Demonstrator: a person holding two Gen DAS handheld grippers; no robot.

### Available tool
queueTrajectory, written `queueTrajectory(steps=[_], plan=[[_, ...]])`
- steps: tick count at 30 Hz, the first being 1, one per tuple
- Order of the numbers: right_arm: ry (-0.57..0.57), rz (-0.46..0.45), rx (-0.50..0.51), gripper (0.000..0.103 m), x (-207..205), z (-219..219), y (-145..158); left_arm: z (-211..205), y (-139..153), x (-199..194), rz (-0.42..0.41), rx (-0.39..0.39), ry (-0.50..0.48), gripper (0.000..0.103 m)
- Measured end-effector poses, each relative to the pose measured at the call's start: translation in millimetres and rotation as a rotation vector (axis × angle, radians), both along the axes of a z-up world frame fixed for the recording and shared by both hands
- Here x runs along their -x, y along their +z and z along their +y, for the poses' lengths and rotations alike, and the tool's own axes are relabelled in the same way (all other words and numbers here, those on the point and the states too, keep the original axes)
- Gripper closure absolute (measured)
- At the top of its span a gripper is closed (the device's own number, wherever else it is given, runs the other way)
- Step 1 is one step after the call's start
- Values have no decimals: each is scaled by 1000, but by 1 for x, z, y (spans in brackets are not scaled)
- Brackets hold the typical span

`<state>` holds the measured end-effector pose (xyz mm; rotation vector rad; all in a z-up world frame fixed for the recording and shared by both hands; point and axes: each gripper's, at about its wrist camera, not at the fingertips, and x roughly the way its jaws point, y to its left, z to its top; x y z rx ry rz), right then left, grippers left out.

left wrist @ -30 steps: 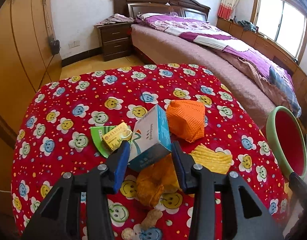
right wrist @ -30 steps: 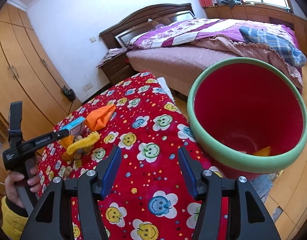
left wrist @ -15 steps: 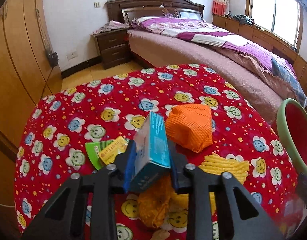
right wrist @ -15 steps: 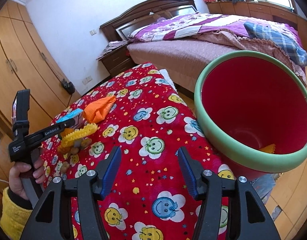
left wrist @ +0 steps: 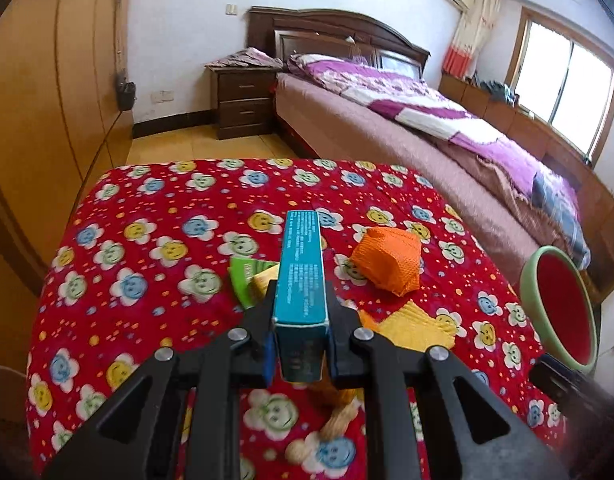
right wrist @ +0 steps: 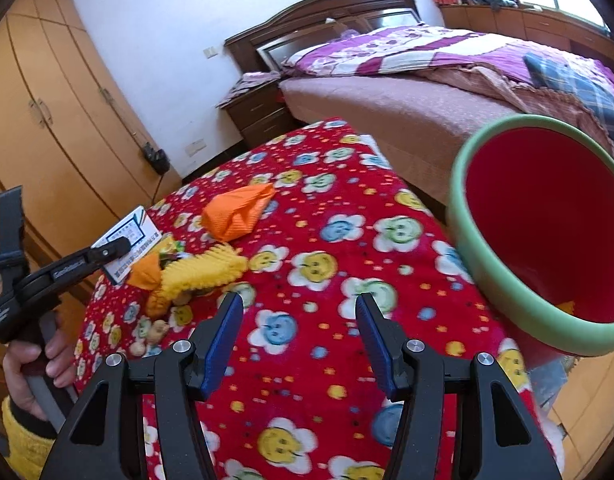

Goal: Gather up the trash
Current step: 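Grasp the yellow foam net with the right tool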

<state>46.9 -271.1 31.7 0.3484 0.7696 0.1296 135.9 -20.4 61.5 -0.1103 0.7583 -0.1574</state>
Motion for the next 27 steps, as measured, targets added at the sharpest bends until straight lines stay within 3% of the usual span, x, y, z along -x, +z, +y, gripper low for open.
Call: queueTrajectory(steps=[5, 13, 18, 27], plan=[[57, 5, -8, 43, -10, 23, 2, 23, 1, 15, 5, 6, 55, 85], [119, 26, -1, 43, -36, 58, 3, 46, -20, 23, 65, -11, 115, 85], [140, 43, 21, 38, -57, 72, -1, 53, -33, 24, 93, 2, 130, 85], [172, 101, 42, 38, -80, 86, -21, 59, -43, 25, 104, 27, 128, 85]])
